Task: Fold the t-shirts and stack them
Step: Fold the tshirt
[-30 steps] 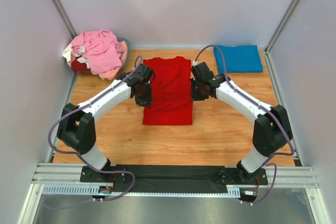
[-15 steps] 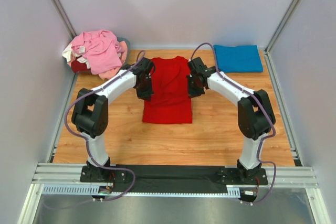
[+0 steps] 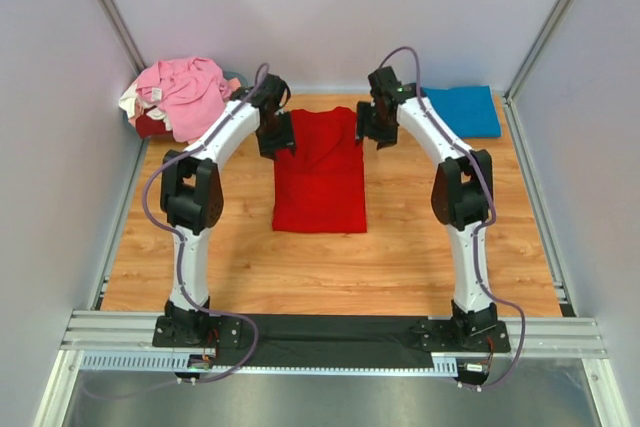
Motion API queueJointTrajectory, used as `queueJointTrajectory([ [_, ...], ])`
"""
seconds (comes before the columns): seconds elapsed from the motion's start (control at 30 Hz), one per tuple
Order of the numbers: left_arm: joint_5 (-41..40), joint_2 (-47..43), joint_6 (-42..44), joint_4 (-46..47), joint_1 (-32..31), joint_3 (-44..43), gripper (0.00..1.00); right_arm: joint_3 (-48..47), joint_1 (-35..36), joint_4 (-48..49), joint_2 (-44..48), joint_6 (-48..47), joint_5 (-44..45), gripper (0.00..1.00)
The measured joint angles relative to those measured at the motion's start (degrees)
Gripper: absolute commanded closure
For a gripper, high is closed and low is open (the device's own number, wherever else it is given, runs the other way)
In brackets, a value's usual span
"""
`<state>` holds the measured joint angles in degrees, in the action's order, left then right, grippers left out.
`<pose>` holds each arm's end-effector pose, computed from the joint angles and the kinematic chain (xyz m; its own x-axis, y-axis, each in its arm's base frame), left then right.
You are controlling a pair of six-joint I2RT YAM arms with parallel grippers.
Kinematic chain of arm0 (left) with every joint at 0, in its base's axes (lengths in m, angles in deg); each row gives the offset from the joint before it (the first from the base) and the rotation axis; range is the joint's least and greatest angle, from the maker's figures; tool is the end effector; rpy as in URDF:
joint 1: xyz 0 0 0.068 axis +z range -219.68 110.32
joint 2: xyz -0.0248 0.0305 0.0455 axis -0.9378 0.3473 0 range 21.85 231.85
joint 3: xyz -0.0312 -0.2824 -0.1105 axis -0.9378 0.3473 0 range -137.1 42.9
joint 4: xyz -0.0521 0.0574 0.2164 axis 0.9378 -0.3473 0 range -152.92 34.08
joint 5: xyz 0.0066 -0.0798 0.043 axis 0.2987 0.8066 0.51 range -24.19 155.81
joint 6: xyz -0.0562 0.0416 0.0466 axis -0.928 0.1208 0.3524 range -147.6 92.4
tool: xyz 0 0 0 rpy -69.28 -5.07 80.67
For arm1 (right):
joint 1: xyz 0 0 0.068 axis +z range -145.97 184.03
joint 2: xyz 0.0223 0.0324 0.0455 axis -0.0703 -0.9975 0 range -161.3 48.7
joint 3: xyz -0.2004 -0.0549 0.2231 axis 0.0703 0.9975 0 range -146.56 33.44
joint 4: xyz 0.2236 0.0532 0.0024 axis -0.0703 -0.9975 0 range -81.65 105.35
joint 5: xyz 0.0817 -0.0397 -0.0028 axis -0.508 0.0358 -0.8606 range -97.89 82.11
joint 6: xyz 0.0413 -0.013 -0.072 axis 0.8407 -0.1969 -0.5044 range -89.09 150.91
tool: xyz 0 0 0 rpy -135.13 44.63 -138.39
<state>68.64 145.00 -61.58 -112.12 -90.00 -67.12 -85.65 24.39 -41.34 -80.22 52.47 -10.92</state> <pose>0.4240 -0.1609 0.2346 -0.9306 -0.2505 -0.2669 -0.1891 0.9533 -0.2355 0.4518 0.1718 0.2325 -0.9346 0.0446 -0.3528 -0.0254 0.9812 0.1915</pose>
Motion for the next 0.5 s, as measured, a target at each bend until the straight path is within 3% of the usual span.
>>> queueJointTrajectory([
  [0.13,-0.4,-2.1,0.4,-1.1,1.8,-6.4,0.37,-5.6,-2.8,-1.5,2.5,-0.4,-0.2,0.36],
  [0.23,-1.7,-7.8,1.2,-0.6,1.4,-2.4,0.38,6.1,-3.2,1.9,12.0,-0.4,-2.2,0.4],
  [0.33,-1.5,-17.0,1.7,2.7,-0.8,9.5,0.39,23.5,-1.3,5.5,24.0,-0.2,-7.7,0.59],
  [0.37,-1.1,-19.5,1.8,4.3,-1.6,13.4,0.4,28.1,-0.2,6.8,26.9,0.0,-10.0,0.78],
  [0.47,2.4,-26.4,1.9,9.3,-4.7,26.8,0.41,38.1,2.9,11.9,31.3,0.8,-17.7,0.97],
  [0.5,4.1,-27.9,1.8,11.2,-5.7,30.8,0.42,41.2,3.8,13.9,32.0,1.0,-20.7,0.99],
])
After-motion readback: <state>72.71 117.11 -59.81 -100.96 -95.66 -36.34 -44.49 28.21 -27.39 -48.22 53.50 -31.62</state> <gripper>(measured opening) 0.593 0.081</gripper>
